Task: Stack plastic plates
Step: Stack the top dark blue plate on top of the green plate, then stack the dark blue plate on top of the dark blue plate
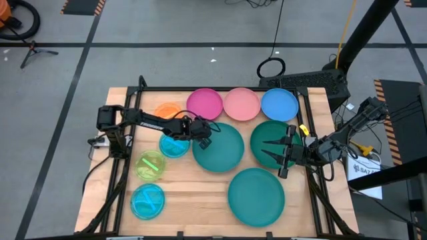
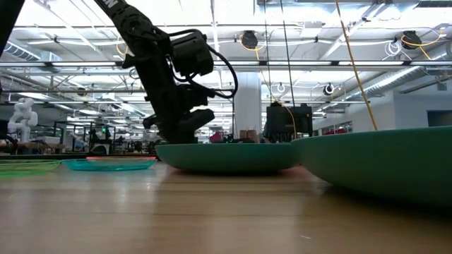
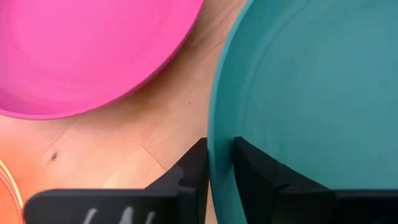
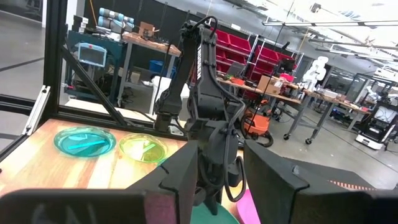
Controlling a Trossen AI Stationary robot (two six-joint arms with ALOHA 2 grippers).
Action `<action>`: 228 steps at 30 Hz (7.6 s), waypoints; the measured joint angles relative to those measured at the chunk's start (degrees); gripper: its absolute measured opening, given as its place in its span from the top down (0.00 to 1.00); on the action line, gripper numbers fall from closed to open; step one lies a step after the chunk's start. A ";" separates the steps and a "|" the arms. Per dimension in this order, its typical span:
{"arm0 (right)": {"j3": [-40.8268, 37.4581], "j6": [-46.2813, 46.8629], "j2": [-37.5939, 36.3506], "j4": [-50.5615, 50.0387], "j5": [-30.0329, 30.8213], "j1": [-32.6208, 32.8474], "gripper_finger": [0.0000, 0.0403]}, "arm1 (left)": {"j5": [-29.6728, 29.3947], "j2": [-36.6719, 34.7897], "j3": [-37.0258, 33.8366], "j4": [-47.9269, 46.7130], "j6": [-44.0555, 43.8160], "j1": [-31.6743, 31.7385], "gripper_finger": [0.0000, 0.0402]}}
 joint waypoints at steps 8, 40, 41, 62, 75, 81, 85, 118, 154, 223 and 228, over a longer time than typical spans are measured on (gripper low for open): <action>-0.01 0.00 0.00 -0.05 0.02 0.00 0.69 | 0.13 -0.58 -0.03 0.85 -0.78 0.02 0.95; 0.00 0.11 0.00 0.34 -0.04 0.00 0.69 | -0.92 -21.05 -0.26 2.83 4.43 0.59 0.97; -0.02 0.11 -0.02 0.43 -0.05 0.00 0.69 | -0.59 -20.95 -0.26 3.88 4.49 0.71 0.97; -0.02 -1.53 -0.02 1.49 -0.42 0.11 0.69 | 0.57 -8.61 -0.15 31.69 2.00 2.76 0.97; -0.02 -2.09 -0.02 2.49 -0.44 0.11 0.69 | 0.85 -6.73 -0.09 37.47 0.55 3.13 0.97; -0.02 -2.54 -0.02 2.73 -0.46 0.11 0.69 | 0.81 -6.73 -0.07 37.97 0.58 3.13 0.97; -0.02 -3.06 -0.02 3.21 -0.46 0.13 0.69 | 0.79 -6.75 -0.07 38.62 0.35 3.13 0.97; -0.04 -3.41 0.11 3.98 -1.99 0.17 0.69 | 5.24 14.62 26.47 25.54 2.24 1.07 0.96; -0.04 -3.43 0.11 3.96 -1.97 0.17 0.69 | 4.57 14.71 26.47 26.49 -1.30 -0.52 0.95; -0.04 -3.17 0.11 2.69 -1.84 0.17 0.69 | 2.37 14.58 26.45 29.41 -6.76 -1.55 0.69; -0.04 -3.07 0.09 2.67 -1.75 0.17 0.69 | 7.01 14.23 26.45 28.93 0.34 -1.55 0.69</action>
